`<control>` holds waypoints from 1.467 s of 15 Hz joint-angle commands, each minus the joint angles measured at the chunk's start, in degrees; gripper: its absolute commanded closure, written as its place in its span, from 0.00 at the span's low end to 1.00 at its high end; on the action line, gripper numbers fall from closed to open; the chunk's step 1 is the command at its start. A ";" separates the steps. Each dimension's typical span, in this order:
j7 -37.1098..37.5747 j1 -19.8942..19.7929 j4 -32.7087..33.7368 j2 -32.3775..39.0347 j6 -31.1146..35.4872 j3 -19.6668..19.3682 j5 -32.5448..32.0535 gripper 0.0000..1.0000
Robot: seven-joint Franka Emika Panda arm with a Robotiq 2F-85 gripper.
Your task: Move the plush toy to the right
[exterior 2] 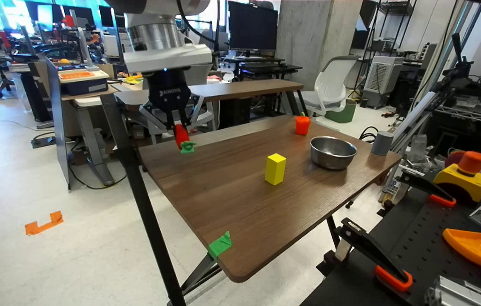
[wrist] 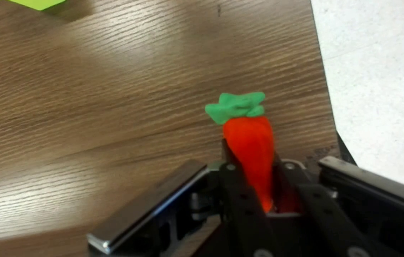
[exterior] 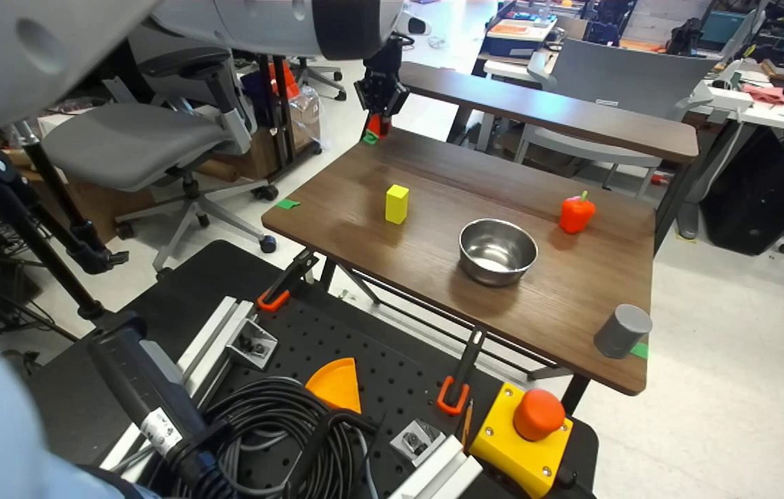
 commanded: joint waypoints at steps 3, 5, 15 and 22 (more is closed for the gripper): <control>-0.34 -6.42 0.75 -2.67 -3.45 0.35 1.80 0.96; -0.27 -9.27 0.77 -2.76 -3.93 0.20 1.73 0.96; 2.60 -15.51 0.88 1.74 -6.86 -1.07 0.17 0.96; 4.26 -15.42 1.54 4.87 -6.31 -2.04 -0.01 0.58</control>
